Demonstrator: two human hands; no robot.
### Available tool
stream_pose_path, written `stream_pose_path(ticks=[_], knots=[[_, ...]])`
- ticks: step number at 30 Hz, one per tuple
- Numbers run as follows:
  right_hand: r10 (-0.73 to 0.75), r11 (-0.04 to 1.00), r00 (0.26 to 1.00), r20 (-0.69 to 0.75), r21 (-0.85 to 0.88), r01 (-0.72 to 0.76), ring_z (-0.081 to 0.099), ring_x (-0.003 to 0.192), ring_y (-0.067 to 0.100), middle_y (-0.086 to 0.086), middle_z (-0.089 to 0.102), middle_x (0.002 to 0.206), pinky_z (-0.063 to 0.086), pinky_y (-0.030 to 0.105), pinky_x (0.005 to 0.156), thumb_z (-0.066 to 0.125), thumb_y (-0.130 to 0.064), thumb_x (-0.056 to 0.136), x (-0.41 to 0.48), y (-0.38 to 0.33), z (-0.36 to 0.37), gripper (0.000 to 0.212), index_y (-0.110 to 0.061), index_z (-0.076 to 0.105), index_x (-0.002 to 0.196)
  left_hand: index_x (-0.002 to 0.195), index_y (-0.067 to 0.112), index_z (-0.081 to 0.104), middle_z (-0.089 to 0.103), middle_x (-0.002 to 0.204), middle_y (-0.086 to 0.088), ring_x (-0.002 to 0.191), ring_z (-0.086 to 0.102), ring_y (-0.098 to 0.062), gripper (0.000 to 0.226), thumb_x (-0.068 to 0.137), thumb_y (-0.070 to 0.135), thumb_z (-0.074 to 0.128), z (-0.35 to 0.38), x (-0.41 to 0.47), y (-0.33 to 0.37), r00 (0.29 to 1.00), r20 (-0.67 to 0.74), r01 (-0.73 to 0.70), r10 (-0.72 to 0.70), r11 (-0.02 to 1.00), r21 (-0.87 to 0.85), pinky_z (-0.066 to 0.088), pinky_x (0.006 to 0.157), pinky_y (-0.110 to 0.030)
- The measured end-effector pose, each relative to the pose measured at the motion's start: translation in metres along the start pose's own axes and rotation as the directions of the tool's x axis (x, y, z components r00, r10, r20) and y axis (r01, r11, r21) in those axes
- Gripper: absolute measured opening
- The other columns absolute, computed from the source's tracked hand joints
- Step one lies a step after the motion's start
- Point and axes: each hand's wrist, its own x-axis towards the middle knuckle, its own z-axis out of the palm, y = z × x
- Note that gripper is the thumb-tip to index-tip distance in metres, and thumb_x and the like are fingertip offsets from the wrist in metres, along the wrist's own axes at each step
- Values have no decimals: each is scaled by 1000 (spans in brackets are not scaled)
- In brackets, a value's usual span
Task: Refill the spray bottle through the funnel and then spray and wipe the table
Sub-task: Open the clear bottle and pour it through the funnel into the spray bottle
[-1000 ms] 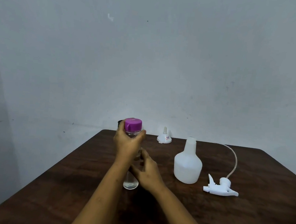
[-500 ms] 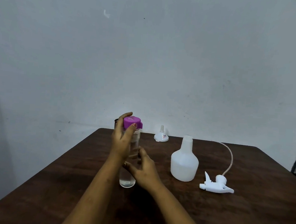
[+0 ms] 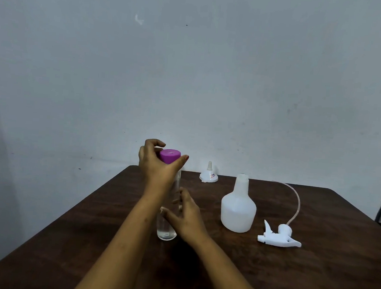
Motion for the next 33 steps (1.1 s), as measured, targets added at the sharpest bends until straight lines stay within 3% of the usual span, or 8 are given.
stream_pose_path(ticks=[6, 10, 14, 17, 21, 25, 30, 33], knots=[[18, 993, 999, -39, -114, -22, 56, 109, 14, -2, 56, 121, 48, 32, 90, 66, -46, 70, -1, -6, 1, 60, -21, 49, 122, 116, 16, 43, 37, 122, -7, 114, 42, -26, 66, 68, 39, 81, 16, 2, 8, 999, 43, -24, 13, 962, 273, 45, 86, -32], [28, 991, 999, -30, -129, -32, 54, 114, 14, -3, 52, 127, 46, 30, 93, 70, -38, 78, 0, -7, -1, 57, -22, 46, 127, 128, 19, 40, 45, 131, -8, 119, 43, -26, 67, 77, 51, 69, 9, 5, 16, 970, 185, 116, -156, 971, 210, 43, 100, -41], [30, 986, 999, -40, -164, -37, 54, 114, 17, -1, 52, 126, 46, 32, 92, 71, -41, 78, 1, -10, 0, 58, -22, 46, 127, 135, 22, 42, 47, 126, -3, 107, 50, -21, 53, 87, 26, 64, -9, 4, 16, 895, 353, 285, -272, 958, 16, 44, 85, -28], [15, 993, 998, -61, -120, -22, 56, 110, 19, 1, 55, 120, 48, 34, 90, 72, -43, 76, -2, -10, -2, 56, -20, 50, 122, 129, 20, 50, 55, 121, -5, 106, 56, -20, 50, 84, 16, 69, -18, 4, 12, 904, 339, 306, -260, 948, -91, 47, 70, -20], [18, 987, 994, -107, -156, -34, 57, 109, 20, 2, 57, 119, 49, 38, 91, 75, -45, 73, -6, -13, -22, 58, -20, 53, 121, 119, 17, 59, 61, 115, -6, 97, 61, -11, 52, 72, 20, 81, -10, -3, 16, 933, 305, 240, -191, 962, -131, 48, 73, -16], [42, 991, 977, -209, -117, -67, 58, 110, 20, 4, 60, 118, 50, 39, 93, 77, -39, 74, -15, -17, -62, 60, -18, 55, 125, 105, 19, 59, 60, 96, 4, 87, 61, -12, 49, 65, 24, 86, 29, -20, 50, 953, 284, 147, -101, 978, -148, 48, 60, -8], [73, 974, 933, -354, -176, -144, 61, 100, 19, 4, 64, 107, 50, 34, 84, 79, -36, 71, -35, -12, -134, 49, -17, 59, 113, 99, 20, 48, 55, 94, 3, 86, 55, -12, 57, 61, 33, 88, 86, -47, 92, 933, 358, 24, 41, 985, -173, 45, 61, -9], [96, 956, 890, -445, -208, -207, 62, 97, 19, 4, 66, 106, 52, 29, 80, 83, -31, 67, -54, -3, -176, 50, -16, 60, 109, 94, 17, 46, 46, 89, 9, 89, 52, -17, 57, 59, 35, 88, 118, -64, 116, 929, 351, -41, 115, 977, -210, 44, 69, -20]])
